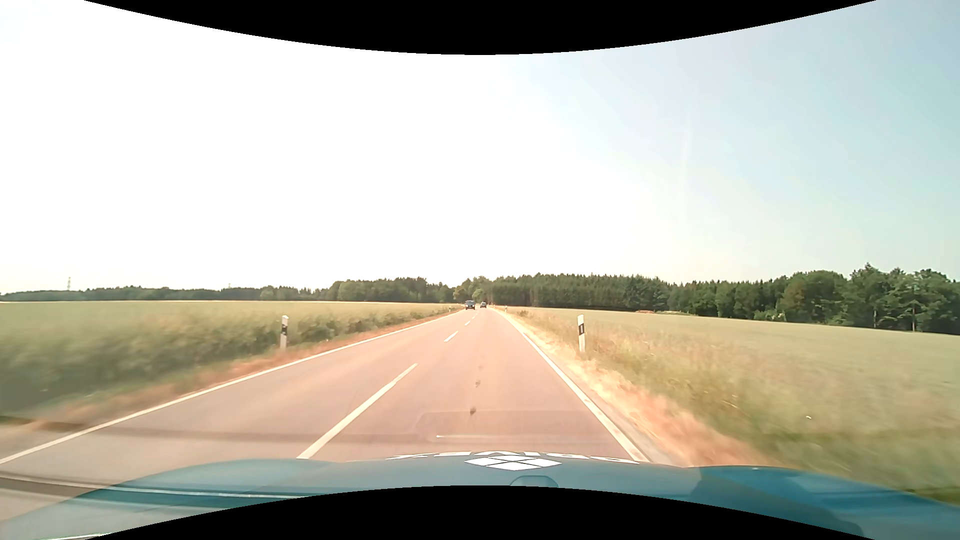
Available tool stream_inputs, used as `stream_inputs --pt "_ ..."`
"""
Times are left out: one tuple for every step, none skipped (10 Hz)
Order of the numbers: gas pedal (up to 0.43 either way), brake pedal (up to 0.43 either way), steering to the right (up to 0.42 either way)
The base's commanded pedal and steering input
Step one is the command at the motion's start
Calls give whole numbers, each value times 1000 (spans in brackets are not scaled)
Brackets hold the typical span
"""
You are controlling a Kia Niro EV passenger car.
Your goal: Follow the waypoints while adhering to traffic rules and regulations
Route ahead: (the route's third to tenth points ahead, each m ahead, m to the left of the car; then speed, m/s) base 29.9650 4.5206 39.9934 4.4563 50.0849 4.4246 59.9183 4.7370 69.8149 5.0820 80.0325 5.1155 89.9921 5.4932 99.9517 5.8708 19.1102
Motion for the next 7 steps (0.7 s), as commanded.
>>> stream_inputs --pt "268 0 -3" --pt "268 0 -3" --pt "260 0 -3" --pt "248 0 -3" --pt "240 0 -3" --pt "240 0 -3" --pt "240 0 -3"
